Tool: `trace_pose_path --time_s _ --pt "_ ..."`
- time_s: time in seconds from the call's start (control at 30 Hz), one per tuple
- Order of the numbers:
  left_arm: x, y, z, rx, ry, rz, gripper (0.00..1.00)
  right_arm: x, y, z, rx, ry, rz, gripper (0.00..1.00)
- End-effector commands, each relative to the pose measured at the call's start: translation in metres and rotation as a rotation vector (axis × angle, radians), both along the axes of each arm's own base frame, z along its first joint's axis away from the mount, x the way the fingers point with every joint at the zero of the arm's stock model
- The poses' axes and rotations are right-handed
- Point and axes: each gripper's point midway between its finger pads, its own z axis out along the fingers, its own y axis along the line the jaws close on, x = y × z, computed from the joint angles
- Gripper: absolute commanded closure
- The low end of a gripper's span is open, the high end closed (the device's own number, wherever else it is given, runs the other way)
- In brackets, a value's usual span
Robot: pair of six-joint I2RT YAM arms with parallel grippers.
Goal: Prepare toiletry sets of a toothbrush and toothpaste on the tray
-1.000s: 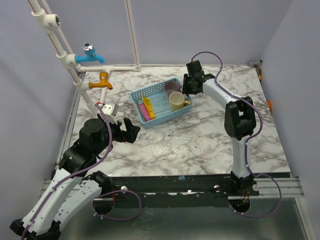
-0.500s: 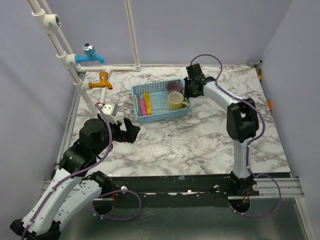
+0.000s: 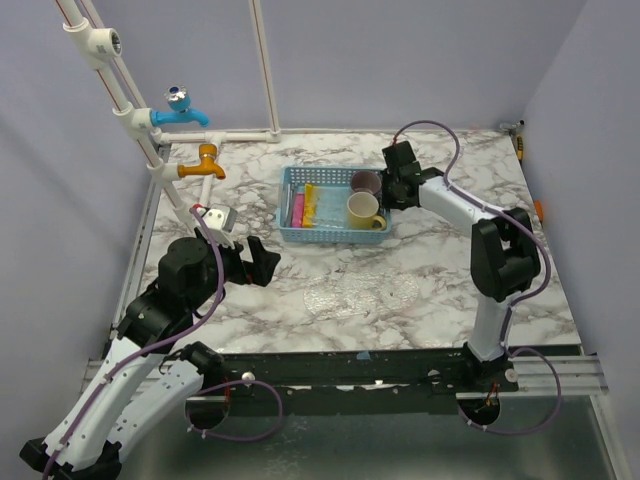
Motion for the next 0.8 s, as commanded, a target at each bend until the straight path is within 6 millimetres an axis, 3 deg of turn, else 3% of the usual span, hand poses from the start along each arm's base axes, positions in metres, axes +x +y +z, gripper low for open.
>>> trace_pose_path --time_s 0.0,0.37,0.63,0.77 --pt "-0.001 0.003 -0.004 0.017 0.002 0.008 0.01 -0.012 -0.026 0.004 -0.117 -0.025 0.005 1.00" --pt "-0.005 0.002 0.000 0.000 -0.011 -0.008 0.01 -0.011 -0.064 0.015 -0.288 -0.123 0.016 1.00" --pt "-0.009 0.002 0.006 -0.019 -0.031 -0.020 0.01 0.004 -0.088 0.017 -0.239 -0.115 -0.043 1.00" --pt "-0.010 0.002 0.008 -0.024 -0.037 -0.020 0.01 0.005 -0.088 0.016 -0.215 -0.101 -0.055 1.00"
